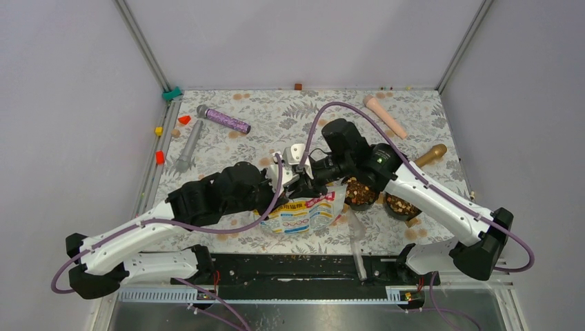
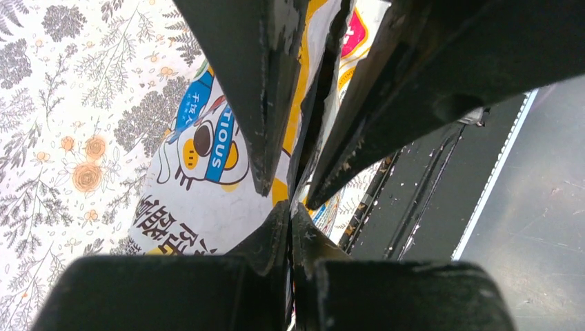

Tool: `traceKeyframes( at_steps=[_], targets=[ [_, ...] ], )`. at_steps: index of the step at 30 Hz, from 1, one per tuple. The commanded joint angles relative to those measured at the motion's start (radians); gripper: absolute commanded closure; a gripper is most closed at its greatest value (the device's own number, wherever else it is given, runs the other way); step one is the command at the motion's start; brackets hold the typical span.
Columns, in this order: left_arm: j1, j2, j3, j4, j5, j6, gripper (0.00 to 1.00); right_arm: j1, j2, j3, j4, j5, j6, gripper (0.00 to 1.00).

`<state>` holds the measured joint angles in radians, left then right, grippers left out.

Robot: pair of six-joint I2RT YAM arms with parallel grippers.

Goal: Serve the pet food
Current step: Close the pet food bag at the center of the board.

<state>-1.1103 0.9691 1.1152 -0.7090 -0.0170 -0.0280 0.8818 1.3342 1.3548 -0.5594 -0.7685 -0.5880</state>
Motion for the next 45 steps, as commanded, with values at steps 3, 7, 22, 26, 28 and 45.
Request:
traceKeyframes(
  at_steps=[3, 7, 22, 26, 28, 45],
  targets=[
    [0.002, -0.014, 0.008, 0.178, 0.021, -0.031, 1.0, 0.03, 0.051, 0.087, -0.15, 0.059, -0.132, 0.7],
    [0.003, -0.019, 0.008, 0.184, 0.021, -0.037, 1.0, 0.034, 0.092, 0.146, -0.303, 0.109, -0.22, 0.7],
    [0.015, -0.045, -0.037, 0.269, -0.031, -0.111, 1.0, 0.042, 0.094, 0.119, -0.327, 0.018, -0.329, 0.67],
    [0.015, -0.07, -0.075, 0.312, -0.019, -0.11, 1.0, 0.042, 0.077, 0.091, -0.297, 0.013, -0.341, 0.67],
    [0.015, -0.071, -0.08, 0.314, -0.025, -0.113, 1.0, 0.042, 0.069, 0.076, -0.288, 0.007, -0.354, 0.65],
    [0.015, -0.109, -0.103, 0.337, 0.012, -0.107, 1.0, 0.047, 0.047, 0.013, -0.219, 0.13, -0.377, 0.7]
  ],
)
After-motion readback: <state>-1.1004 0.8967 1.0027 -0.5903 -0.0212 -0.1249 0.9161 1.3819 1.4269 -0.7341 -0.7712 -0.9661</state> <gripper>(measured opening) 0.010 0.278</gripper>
